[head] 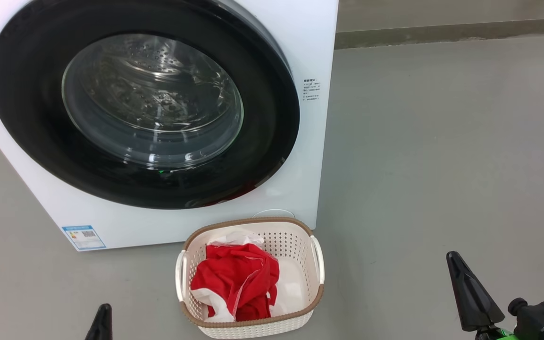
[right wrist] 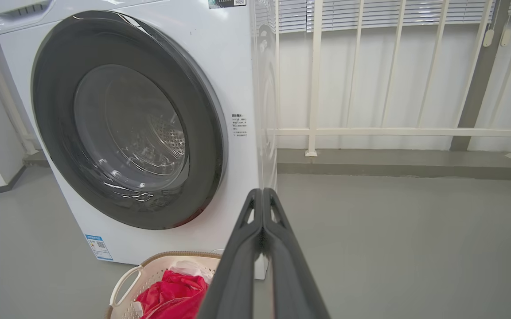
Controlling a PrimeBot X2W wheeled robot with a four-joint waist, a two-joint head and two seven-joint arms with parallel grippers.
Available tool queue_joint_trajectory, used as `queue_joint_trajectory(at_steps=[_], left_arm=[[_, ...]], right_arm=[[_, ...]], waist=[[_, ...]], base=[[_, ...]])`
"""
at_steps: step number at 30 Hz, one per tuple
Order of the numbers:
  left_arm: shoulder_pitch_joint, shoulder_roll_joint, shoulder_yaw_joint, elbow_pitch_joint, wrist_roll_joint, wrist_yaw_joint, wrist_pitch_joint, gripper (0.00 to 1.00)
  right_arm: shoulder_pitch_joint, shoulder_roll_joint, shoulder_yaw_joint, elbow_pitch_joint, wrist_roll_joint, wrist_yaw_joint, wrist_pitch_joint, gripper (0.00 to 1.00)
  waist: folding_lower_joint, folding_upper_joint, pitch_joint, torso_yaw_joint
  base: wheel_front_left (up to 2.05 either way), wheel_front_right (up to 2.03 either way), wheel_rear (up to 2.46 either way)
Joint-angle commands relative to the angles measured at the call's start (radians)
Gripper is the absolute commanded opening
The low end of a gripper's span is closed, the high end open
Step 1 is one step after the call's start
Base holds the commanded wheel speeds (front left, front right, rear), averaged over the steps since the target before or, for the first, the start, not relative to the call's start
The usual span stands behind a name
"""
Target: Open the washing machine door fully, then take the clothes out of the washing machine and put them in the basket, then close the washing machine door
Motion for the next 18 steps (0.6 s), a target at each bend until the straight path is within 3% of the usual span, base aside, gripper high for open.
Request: queue_joint_trajectory(at_steps=[1, 6, 18], left_arm=[[-0.013, 0.012, 0.006, -0.019, -0.026, 0.0, 0.005, 0.0], [-0.023, 0.011, 0.006, -0.014, -0.08, -0.001, 0.019, 0.0], [-0.048, 0.009, 0.007, -0.002, -0.211, -0.001, 0.053, 0.0]], right_arm=[[-0.022, -0.01, -0.002, -0.021, 0.03, 0.0, 0.006, 0.0], [-0.033, -0.013, -0.002, -0.01, 0.09, 0.0, 0.018, 0.0], [-0.06, -0.016, -0.004, 0.014, 0.232, 0.0, 0.048, 0.0]], waist=[[0.0019, 0.0, 0.0, 0.0], [0.0, 0.0, 0.003, -0.002], [-0.0002, 0.0, 0.008, -0.004]], base=[[0.0, 0.0, 0.0], [0.0, 0.0, 0.0], [0.0, 0.0, 0.0]])
